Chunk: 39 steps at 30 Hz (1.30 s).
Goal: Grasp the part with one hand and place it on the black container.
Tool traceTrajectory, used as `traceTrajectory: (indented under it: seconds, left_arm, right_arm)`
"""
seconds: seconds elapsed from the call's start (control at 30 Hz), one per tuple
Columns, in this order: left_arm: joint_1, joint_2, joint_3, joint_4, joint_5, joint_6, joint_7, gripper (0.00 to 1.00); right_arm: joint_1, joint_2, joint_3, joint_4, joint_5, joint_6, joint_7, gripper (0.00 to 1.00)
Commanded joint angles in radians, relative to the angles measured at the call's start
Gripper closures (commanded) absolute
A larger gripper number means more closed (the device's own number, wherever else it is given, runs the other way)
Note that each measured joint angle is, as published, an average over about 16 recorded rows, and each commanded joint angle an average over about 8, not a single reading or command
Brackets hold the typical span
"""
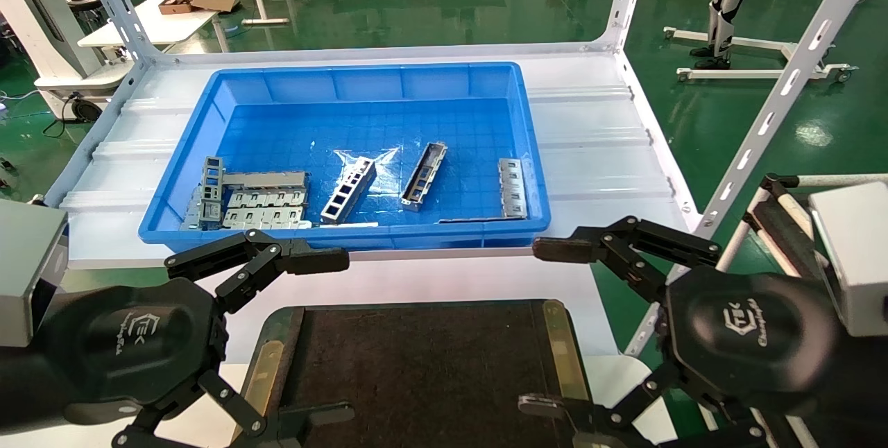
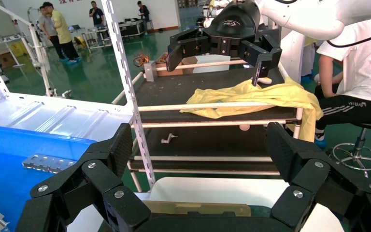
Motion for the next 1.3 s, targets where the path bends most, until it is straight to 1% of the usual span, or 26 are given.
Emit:
traceTrajectory:
  seconds: [0.03,0.5,0.77,1.0,1.3]
  left_arm:
    - [0.000,0.000,0.000,0.000,0.000,0.000,0.000,0.00]
    - [-0.001,0.002,0.000,0.004,0.001,-0.005,-0.001,0.00]
    - [-0.015,0.026,0.012,0.011,0.025,-0.041,-0.010,0.00]
    - [-0.041,0.075,0.042,0.034,0.088,-0.096,-0.016,0.00]
    - [-0.119,0.162,0.098,0.119,0.207,-0.187,-0.041,0.00]
  right_arm:
    - [0.000,0.000,0.000,0.000,0.000,0.000,0.000,0.00]
    - [0.000,0.000,0.000,0.000,0.000,0.000,0.000,0.00]
    - [0.000,0.000,0.000,-0.001,0.000,0.000,0.000,0.00]
    - [0.000,0.000,-0.001,-0.001,0.000,0.000,0.000,0.00]
    - [0.001,0.000,-0.001,-0.001,0.000,0.000,-0.001,0.00]
